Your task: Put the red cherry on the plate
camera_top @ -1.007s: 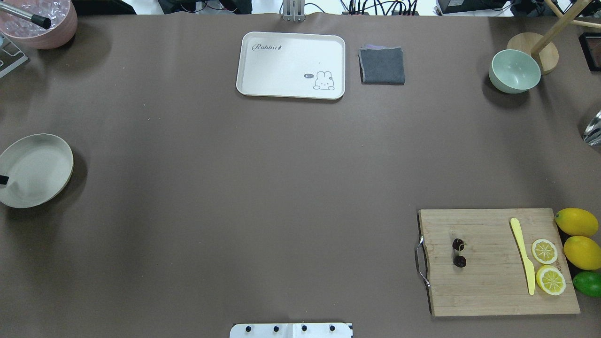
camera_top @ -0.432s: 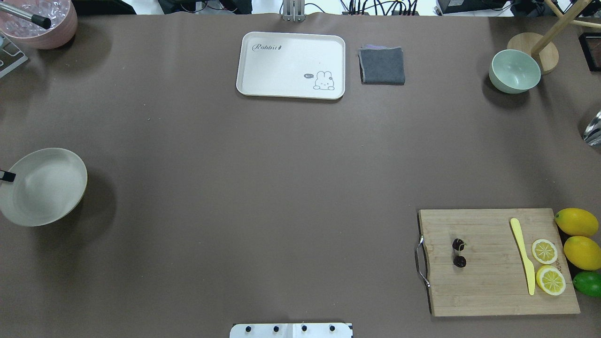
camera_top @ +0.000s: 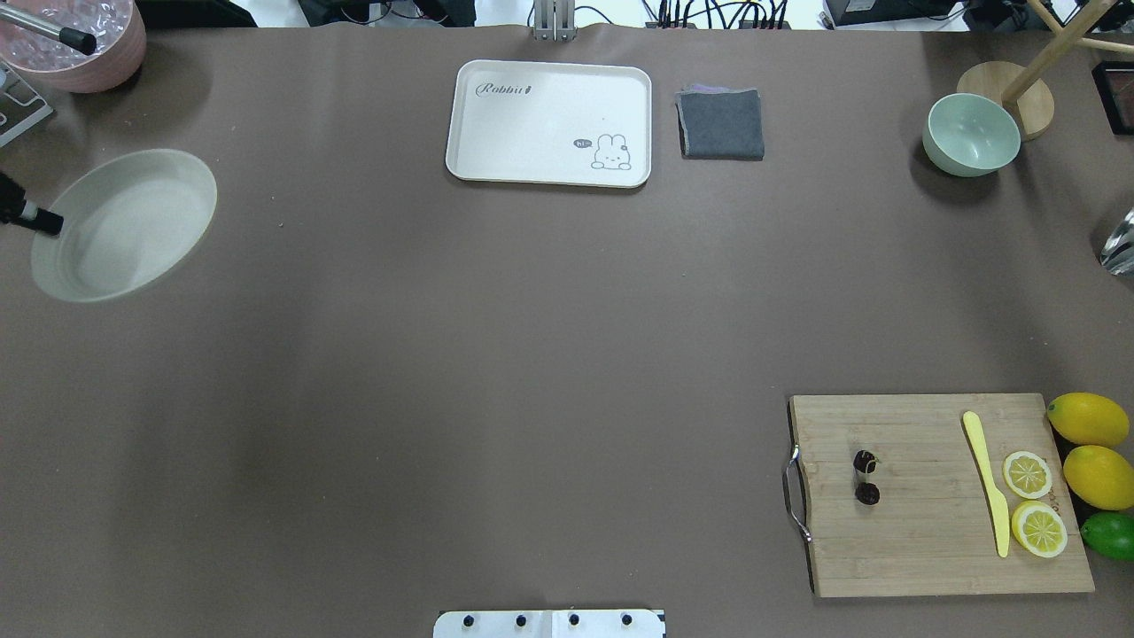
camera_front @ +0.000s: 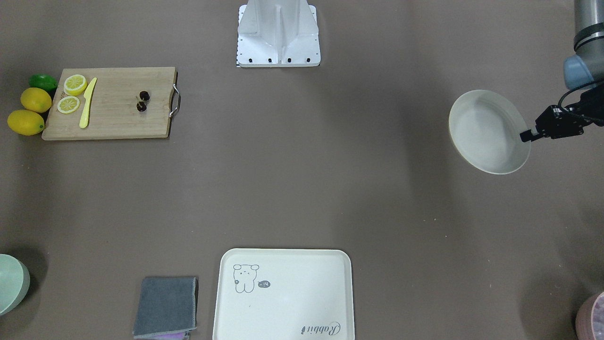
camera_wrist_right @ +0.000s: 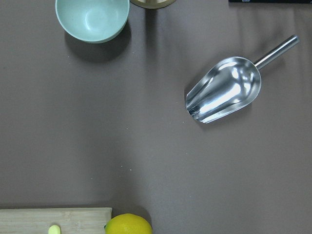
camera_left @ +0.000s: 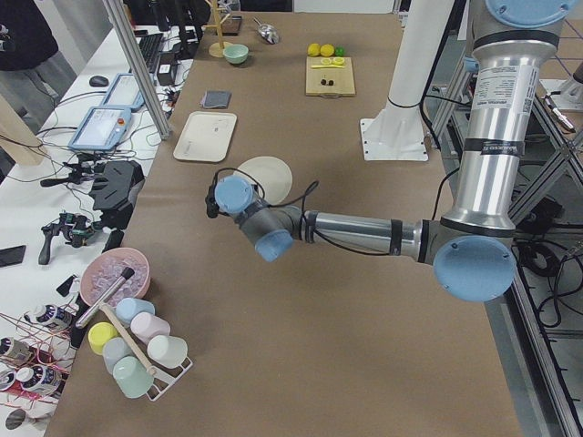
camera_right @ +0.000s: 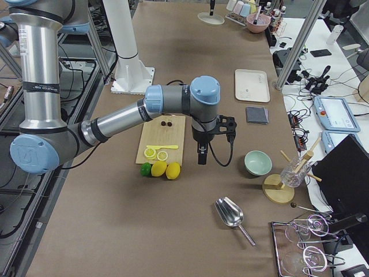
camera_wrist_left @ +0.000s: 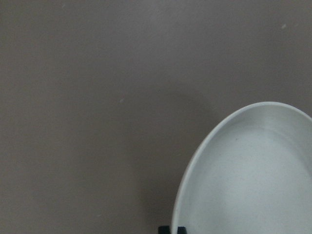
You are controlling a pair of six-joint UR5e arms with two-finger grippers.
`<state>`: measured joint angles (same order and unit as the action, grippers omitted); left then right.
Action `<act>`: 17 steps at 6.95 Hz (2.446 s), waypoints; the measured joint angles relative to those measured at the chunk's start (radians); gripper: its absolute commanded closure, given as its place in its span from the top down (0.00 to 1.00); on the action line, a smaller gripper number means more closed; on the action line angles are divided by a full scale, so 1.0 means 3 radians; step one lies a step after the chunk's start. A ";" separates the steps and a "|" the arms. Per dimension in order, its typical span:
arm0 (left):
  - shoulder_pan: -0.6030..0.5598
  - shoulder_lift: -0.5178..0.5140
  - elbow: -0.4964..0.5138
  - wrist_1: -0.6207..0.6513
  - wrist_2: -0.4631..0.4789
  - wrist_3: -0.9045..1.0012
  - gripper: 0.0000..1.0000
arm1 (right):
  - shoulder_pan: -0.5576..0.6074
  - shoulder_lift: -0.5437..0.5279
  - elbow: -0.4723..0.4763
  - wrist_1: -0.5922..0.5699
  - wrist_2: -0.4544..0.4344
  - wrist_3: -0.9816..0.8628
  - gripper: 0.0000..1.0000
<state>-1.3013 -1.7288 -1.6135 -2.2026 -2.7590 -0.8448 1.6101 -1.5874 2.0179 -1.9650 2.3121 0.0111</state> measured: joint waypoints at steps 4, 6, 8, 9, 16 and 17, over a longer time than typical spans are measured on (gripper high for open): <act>0.1016 -0.1041 -0.0649 0.1598 0.1309 -0.0783 0.00 | 0.0015 -0.0008 0.0049 -0.0003 0.0032 0.0009 1.00; 0.1815 -0.1278 -0.0643 0.1653 0.2111 -0.1340 0.00 | 0.0017 -0.0005 0.0056 -0.0001 0.0032 0.0009 1.00; 0.2313 -0.1368 -0.0443 0.1356 0.2611 -0.1688 0.00 | 0.0017 -0.0004 0.0060 0.0000 0.0033 0.0008 1.00; 0.2485 -0.1390 -0.0212 0.0989 0.2781 -0.1854 0.00 | 0.0017 -0.0004 0.0061 0.0000 0.0031 0.0006 1.00; 0.2585 -0.1394 0.0014 0.0495 0.2851 -0.2026 0.99 | 0.0053 0.0001 0.0105 -0.0020 0.0043 0.0012 1.00; 0.2342 -0.1237 -0.0296 0.0683 0.2532 -0.2008 0.99 | 0.0051 0.0022 0.0096 -0.0026 0.0059 0.0041 1.00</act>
<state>-0.5986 -2.0998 -1.7024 -1.9976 -1.9994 -1.4472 1.6252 -1.5807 2.0467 -1.9729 2.3299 0.0234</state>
